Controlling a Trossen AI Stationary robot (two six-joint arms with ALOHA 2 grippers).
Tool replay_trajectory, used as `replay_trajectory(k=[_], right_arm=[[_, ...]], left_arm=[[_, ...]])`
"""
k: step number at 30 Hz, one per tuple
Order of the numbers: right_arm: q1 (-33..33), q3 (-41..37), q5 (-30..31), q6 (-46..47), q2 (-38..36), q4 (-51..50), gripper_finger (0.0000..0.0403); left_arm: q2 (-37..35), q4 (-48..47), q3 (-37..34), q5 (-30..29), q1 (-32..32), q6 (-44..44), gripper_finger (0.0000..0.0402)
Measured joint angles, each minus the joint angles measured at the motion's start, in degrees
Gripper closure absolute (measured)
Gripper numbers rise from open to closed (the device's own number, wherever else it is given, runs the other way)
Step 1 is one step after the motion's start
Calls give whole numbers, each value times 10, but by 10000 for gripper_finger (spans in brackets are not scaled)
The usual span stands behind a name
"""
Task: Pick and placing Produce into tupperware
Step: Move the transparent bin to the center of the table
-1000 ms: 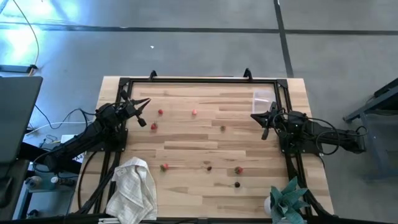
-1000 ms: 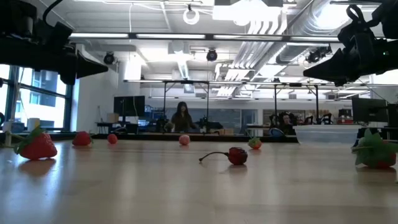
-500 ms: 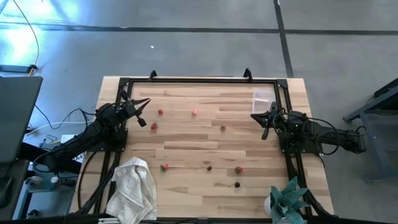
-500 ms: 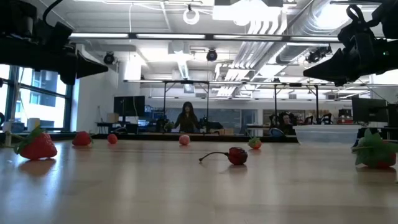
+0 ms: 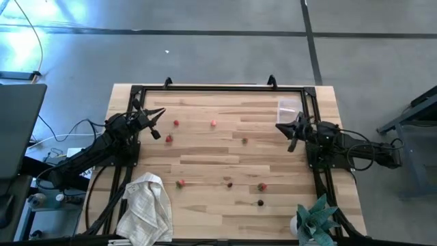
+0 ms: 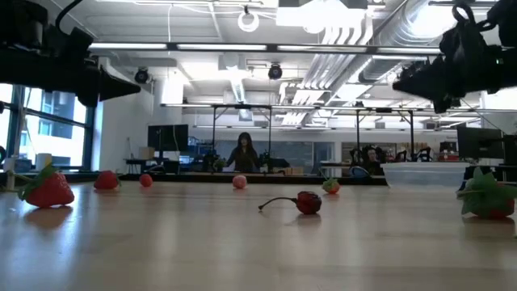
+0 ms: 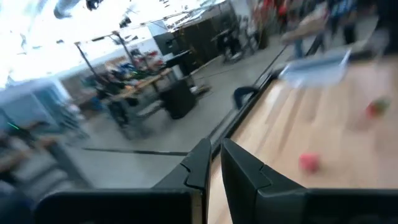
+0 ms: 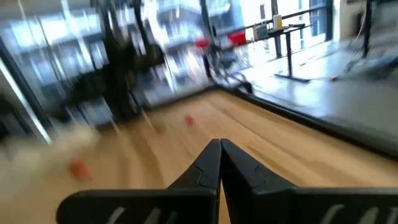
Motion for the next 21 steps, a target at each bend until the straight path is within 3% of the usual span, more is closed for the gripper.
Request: replay_trajectory(k=[4,7,12,16,21], right_arm=[[0,0,-1,181,-1,110,403],[0,0,-1,257,-1,186,403],[0,0,1,265,-1,295,403],[0,0,3,259,-1,352,403],[0,0,1,262,-1,380,403]], left_arm=[[0,78,0,30,0,-190,373],[0,144,0,50,0,-259,373],[0,249,1,67,0,-262,373],[0,276,1,69,0,-291,373],[0,292,1,2,0,-352,373]])
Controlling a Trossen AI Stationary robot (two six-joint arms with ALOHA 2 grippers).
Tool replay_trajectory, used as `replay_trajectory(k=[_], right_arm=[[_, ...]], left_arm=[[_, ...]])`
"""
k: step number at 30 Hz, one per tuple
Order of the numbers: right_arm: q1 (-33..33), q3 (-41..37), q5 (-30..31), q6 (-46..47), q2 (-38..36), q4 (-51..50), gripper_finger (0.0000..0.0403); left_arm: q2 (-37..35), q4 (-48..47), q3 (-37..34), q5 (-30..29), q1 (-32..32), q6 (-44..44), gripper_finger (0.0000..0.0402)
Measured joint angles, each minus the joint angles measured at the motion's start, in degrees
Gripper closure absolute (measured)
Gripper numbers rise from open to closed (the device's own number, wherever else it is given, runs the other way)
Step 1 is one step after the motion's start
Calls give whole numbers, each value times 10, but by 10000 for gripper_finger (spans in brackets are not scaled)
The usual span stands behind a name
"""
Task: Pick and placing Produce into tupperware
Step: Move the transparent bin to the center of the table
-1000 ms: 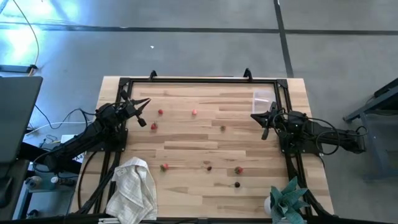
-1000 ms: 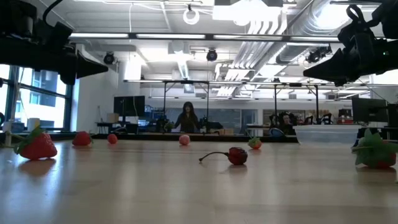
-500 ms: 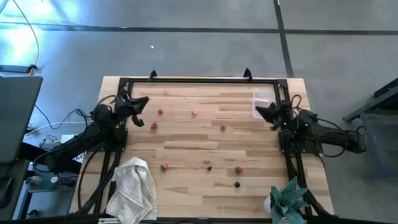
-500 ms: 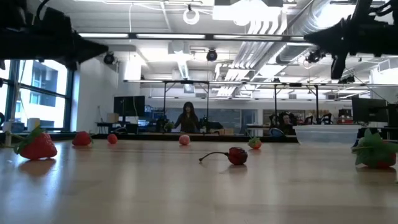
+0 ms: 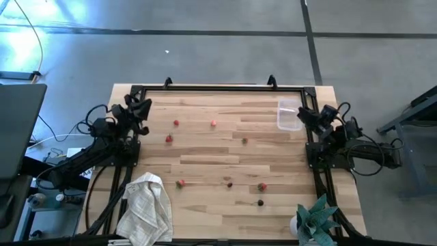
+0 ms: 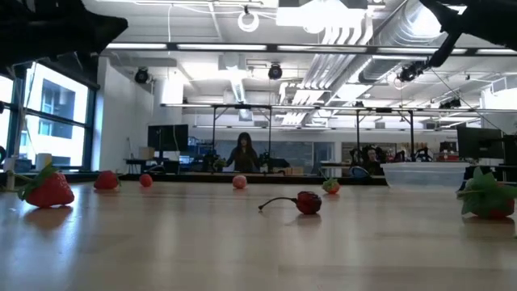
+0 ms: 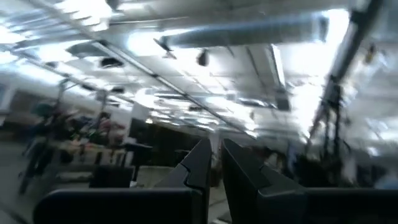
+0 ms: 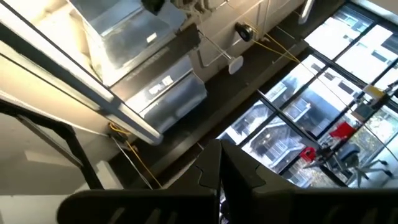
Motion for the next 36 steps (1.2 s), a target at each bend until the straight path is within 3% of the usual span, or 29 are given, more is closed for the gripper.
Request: replay_trajectory(k=[5,8,10,14,19,23,27,33,36], right_arm=[[0,3,-13,-46,0,13,403],[0,31,-20,-81,0,-3,403],[0,69,-23,-108,0,-57,402],[0,188,-9,-164,16,-269,402],[0,338,89,-197,76,-484,402],[0,447,223,-139,128,-658,402],[0,526,296,-94,191,-803,402],[-17,582,327,1,296,-953,401],[-61,580,284,37,331,-988,401]], left_arm=[[0,96,2,42,0,2,373],[1,103,42,76,0,44,373],[12,58,87,97,0,87,373],[72,-108,206,127,0,177,373],[226,-308,333,162,0,248,373],[358,-367,376,199,0,289,373],[450,-369,392,251,-1,311,373],[451,-372,396,239,0,336,373],[409,-393,396,220,0,353,373]])
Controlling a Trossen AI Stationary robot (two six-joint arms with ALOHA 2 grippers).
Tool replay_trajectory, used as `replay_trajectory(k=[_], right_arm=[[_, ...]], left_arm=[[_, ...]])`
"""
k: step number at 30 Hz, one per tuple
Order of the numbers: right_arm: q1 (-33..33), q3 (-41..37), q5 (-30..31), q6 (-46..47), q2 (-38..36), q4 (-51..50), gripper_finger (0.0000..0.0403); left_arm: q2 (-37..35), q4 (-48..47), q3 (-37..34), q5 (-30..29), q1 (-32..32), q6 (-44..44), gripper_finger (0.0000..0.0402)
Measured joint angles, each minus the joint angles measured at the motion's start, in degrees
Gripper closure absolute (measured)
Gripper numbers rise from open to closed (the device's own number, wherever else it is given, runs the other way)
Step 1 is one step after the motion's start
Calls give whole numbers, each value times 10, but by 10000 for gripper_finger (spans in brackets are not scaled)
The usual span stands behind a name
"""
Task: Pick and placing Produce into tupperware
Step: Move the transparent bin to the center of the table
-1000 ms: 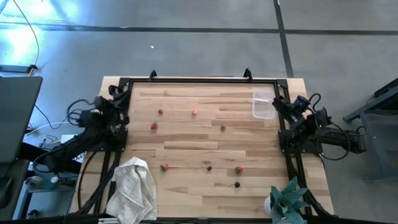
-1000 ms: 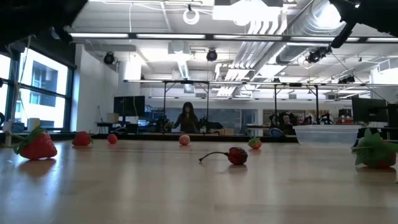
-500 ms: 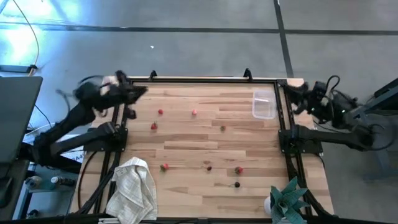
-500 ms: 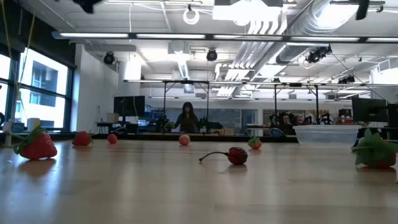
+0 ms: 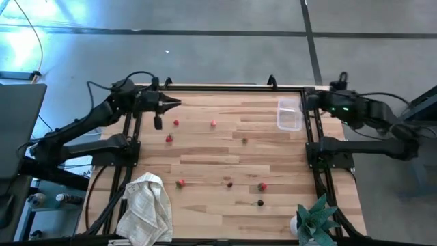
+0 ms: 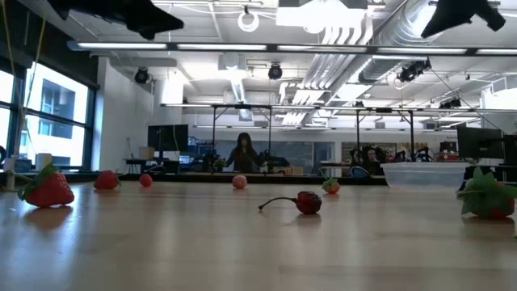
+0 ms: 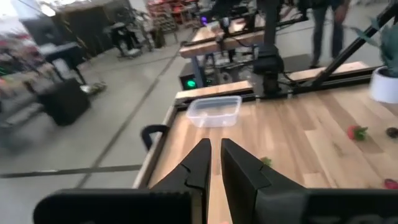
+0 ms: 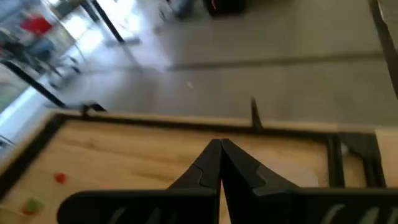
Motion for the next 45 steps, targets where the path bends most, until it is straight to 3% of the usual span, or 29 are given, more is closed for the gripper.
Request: replay_trajectory(k=[7,12,16,28,37,45], right_arm=[[-197,-14,-183,-60,70,39,401],[-367,-14,-348,-127,156,68,401],[-432,-14,-423,-166,251,67,401],[-360,-15,-413,-119,411,38,402],[-280,-15,-346,46,458,34,403],[-259,-15,-275,103,496,25,403]], left_arm=[[-99,-42,-9,-47,0,24,373],[-113,-65,-9,-47,0,26,373],[-111,-82,-10,-49,0,26,373],[-107,-84,-10,-40,0,24,373],[-107,-84,-10,-41,0,24,373],[-107,-84,-10,-41,0,25,373]])
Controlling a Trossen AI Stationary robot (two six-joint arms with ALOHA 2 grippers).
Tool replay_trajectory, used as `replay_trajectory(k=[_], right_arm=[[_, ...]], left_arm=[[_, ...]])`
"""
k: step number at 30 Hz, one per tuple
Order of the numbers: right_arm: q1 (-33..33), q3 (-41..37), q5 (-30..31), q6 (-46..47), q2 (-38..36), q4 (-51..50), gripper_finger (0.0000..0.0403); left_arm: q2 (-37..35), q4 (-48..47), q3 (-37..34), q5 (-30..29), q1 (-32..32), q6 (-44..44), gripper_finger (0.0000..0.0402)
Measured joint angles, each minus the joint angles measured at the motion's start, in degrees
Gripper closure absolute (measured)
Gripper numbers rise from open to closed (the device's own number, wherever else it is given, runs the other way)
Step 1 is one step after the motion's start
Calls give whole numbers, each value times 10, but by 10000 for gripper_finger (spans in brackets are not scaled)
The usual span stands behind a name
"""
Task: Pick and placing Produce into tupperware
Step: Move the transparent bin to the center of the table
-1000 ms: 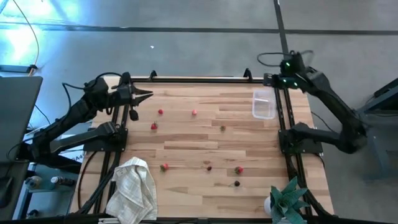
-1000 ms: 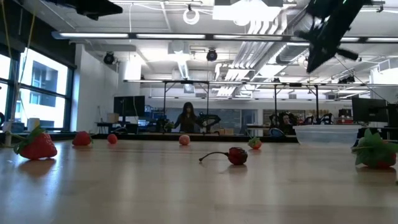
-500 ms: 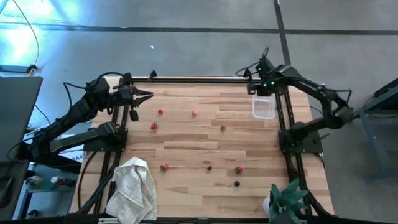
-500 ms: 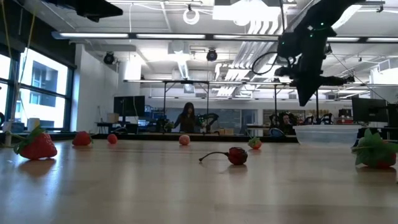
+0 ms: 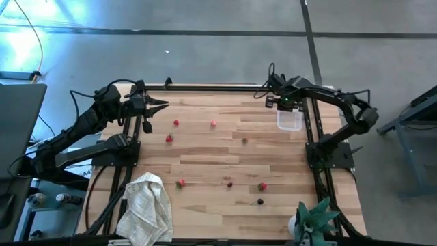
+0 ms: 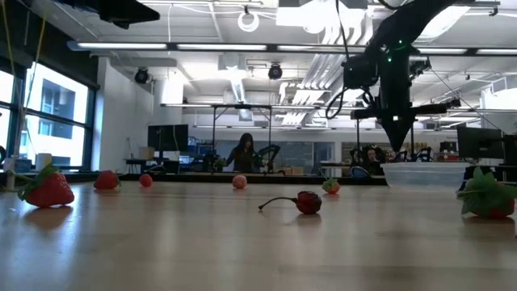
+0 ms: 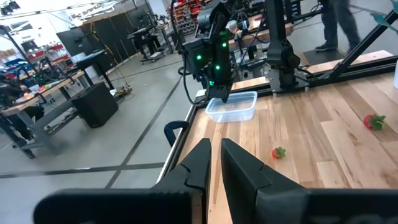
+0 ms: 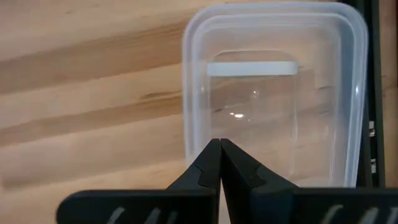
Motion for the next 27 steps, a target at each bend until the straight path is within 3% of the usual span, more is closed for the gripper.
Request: replay_trajectory(k=[16,27], right_arm=[[-1,0,-7,21,83,-18,403],[1,0,-46,11,114,12,403]], left_arm=[[0,-26,0,-1,0,16,373],[0,-36,0,-1,0,18,373]])
